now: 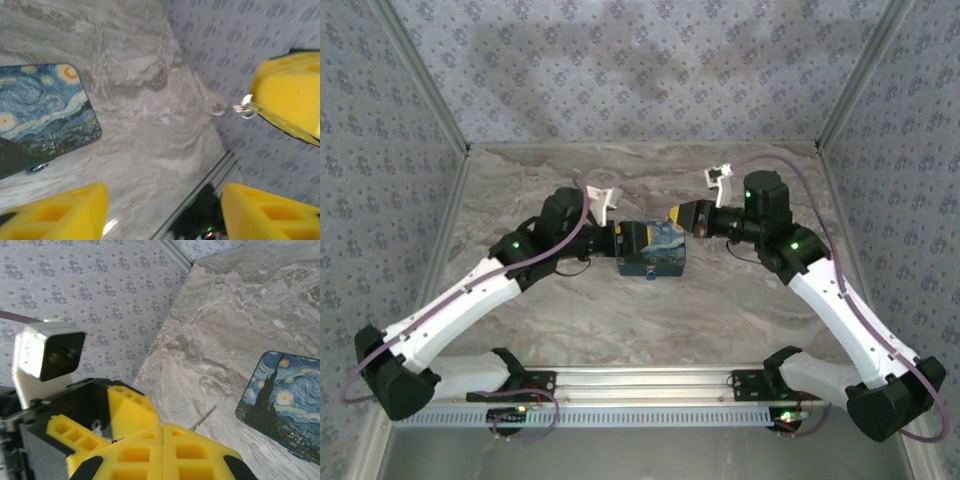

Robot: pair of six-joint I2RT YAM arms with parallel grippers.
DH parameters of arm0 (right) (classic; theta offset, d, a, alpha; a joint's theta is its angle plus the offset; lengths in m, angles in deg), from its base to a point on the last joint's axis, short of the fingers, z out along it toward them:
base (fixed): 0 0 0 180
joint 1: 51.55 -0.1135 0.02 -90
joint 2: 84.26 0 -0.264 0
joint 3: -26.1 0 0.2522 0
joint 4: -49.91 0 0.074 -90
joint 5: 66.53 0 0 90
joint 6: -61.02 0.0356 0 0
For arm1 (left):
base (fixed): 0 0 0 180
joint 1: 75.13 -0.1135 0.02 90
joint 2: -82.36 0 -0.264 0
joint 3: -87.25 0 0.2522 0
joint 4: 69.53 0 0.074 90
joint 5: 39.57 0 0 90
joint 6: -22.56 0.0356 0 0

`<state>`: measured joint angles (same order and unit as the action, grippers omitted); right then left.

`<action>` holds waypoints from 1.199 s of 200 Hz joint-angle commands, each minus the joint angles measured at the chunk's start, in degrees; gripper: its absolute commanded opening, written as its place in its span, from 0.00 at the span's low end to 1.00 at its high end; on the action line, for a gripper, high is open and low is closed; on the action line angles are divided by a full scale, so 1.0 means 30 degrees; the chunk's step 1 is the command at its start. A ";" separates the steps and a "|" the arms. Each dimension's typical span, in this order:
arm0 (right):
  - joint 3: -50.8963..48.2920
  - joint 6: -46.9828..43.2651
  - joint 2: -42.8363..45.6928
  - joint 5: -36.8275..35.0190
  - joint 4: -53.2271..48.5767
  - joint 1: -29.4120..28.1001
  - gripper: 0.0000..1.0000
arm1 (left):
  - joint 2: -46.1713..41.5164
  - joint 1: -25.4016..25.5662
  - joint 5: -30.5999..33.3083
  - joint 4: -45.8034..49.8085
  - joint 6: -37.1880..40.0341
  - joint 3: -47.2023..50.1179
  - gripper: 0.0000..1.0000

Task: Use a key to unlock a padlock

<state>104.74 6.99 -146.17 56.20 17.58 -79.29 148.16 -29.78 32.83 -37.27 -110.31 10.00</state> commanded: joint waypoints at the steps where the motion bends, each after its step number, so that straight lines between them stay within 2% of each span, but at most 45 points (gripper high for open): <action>1: 0.1297 -0.0568 -0.0105 0.1588 -0.1643 0.0311 0.00 | -0.1448 -0.0251 -0.0697 -0.4898 -0.0583 0.1542 0.72; 31: 0.2256 0.0551 -0.0076 0.2573 -0.1661 0.0313 0.00 | -0.2132 -0.0330 -0.1992 -0.9695 -0.1173 0.3438 0.86; 76: 0.2624 0.2510 0.0099 0.3660 -0.0638 -0.0248 0.00 | -0.1713 -0.0279 -0.3975 -1.5003 -0.1752 0.4380 0.95; 98: 0.2749 0.3160 0.0011 0.3930 -0.0259 -0.0508 0.00 | -0.1309 -0.0059 -0.4674 -1.6301 -0.1774 0.4298 0.96; 132: 0.2951 0.4005 -0.0048 0.4236 0.0519 -0.0798 0.00 | -0.0349 0.0493 -0.5485 -1.6030 -0.1468 0.3443 0.96; 148: 0.3096 0.4066 -0.0047 0.4105 0.0534 -0.0833 0.00 | -0.0165 0.0702 -0.5687 -1.6137 -0.1477 0.3268 0.91; 160: 0.3186 0.4105 -0.0047 0.4018 0.0461 -0.0840 0.00 | -0.0157 0.0747 -0.5787 -1.6416 -0.1556 0.3312 0.83; 185: 0.3180 0.4096 -0.0106 0.3918 0.0369 -0.0777 0.00 | -0.0414 0.0754 -0.5763 -1.6347 -0.1453 0.3378 0.55; 198: 0.3186 0.4113 -0.0091 0.3859 0.0344 -0.0725 0.00 | -0.0571 0.0761 -0.5689 -1.6041 -0.1355 0.3393 0.45; 240: 0.3171 0.4110 0.0070 0.3899 0.0361 -0.0486 0.00 | -0.1029 0.0759 -0.5384 -1.5254 -0.1118 0.3667 0.32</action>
<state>112.35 18.47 -146.31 67.02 17.76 -81.30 147.37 -27.75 16.81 -82.60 -114.83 22.20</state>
